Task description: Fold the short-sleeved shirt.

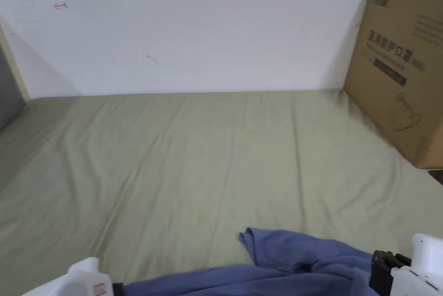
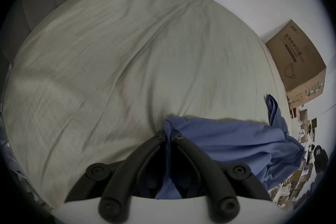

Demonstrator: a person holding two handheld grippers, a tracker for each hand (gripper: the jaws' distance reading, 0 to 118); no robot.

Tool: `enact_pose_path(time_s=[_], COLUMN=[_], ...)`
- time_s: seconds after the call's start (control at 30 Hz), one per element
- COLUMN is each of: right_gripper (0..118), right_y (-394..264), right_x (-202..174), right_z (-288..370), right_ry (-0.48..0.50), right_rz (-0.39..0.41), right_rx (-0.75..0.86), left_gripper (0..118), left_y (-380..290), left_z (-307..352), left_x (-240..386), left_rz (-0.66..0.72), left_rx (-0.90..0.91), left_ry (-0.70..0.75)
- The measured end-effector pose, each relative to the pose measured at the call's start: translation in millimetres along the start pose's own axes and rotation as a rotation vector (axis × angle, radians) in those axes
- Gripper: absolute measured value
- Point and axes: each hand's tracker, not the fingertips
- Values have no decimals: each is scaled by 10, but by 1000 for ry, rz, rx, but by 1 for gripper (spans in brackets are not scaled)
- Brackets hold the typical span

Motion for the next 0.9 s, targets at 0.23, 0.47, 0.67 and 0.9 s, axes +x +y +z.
enact_pose_path(time_s=[0.23, 0.47, 0.67, 0.9], right_gripper=[90, 107, 59, 8], right_y=[489, 898, 344, 506], right_x=[267, 378, 346, 220], right_z=[-479, -1804, -2846, -2483], right_ry=[130, 110, -2, 43], right_rz=[108, 150, 236, 195], right_rx=[-129, -416, -752, -691], left_gripper=[4, 3, 4, 3], left_y=[64, 70, 83, 171], left_z=[465, 733, 667, 641], left_x=[38, 162, 188, 204], left_rz=[-55, -104, -96, -114], left_rx=[50, 84, 69, 64], left_ry=[-56, -70, -52, -49])
